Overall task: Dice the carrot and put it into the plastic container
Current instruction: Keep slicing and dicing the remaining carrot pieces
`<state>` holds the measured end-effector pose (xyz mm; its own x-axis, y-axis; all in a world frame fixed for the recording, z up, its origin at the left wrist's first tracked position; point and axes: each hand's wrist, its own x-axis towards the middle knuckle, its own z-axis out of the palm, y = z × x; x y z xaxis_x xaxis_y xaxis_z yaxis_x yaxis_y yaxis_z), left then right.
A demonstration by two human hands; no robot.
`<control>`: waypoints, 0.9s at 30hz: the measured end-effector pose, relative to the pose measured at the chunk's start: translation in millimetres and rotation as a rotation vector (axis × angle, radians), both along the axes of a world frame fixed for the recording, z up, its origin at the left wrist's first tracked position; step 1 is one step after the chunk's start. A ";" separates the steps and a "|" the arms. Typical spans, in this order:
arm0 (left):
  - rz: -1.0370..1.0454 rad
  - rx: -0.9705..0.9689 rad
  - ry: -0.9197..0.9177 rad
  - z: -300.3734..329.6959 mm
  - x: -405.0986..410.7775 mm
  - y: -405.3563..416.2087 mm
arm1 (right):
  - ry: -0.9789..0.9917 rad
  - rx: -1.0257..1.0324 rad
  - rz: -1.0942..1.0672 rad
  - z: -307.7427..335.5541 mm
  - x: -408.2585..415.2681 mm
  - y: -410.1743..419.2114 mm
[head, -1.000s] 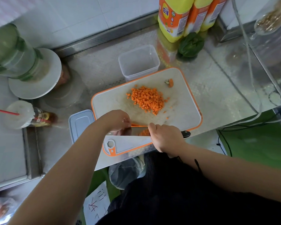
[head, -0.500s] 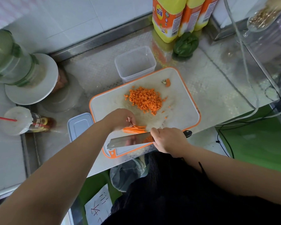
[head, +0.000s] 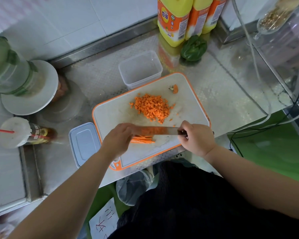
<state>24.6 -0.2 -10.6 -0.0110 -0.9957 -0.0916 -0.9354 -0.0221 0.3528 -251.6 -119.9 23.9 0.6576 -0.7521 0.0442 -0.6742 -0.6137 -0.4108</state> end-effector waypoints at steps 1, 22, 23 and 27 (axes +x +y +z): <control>-0.076 -0.031 -0.046 -4.5 -2.9 4.4 | -0.019 -0.001 -0.046 -1.6 0.0 -1.6; 0.875 0.138 0.177 -8.0 -88.2 9.2 | 0.155 0.346 -0.090 5.8 37.0 -2.8; 0.924 0.135 0.184 -7.1 -92.8 8.0 | 0.210 0.364 -0.067 6.7 41.3 -3.6; 0.972 0.151 0.217 -5.4 -96.1 6.9 | 0.307 0.375 -0.010 7.1 50.9 -4.5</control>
<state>-71.5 6.7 -16.0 0.7686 -0.5598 -0.3097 -0.4039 -0.8000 0.4438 -200.7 -124.4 31.0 0.5903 -0.6857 -0.4259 -0.8042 -0.4539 -0.3837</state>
